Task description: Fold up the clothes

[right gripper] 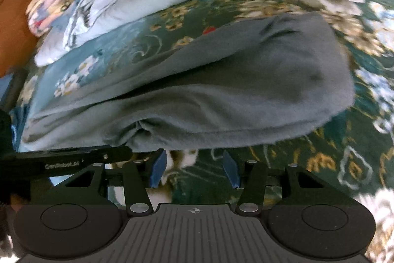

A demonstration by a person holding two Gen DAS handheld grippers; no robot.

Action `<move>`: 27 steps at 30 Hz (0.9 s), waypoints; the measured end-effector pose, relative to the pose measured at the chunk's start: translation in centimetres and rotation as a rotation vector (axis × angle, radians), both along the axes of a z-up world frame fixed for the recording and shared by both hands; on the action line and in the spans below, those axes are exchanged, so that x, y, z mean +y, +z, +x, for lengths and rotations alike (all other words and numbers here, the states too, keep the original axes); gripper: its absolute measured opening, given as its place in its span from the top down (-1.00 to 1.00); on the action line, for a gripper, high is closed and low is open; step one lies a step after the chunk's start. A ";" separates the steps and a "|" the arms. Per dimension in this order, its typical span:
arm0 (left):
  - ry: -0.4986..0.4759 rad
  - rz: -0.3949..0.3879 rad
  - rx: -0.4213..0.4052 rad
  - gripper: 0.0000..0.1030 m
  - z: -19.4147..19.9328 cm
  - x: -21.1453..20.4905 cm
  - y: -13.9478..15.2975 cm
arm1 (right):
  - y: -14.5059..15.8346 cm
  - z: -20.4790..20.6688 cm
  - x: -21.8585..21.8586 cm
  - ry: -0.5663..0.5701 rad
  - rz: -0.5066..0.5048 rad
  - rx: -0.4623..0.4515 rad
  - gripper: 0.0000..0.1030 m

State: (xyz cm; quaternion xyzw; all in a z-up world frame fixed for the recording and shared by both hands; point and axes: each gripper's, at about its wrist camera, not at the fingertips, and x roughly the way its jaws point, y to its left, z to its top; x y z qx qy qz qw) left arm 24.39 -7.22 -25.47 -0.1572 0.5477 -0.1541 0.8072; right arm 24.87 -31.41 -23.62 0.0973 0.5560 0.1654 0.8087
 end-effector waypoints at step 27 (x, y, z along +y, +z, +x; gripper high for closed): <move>-0.036 -0.188 0.003 -0.27 -0.1 3.6 0.7 | -1.9 2.7 4.5 0.207 0.066 0.016 0.95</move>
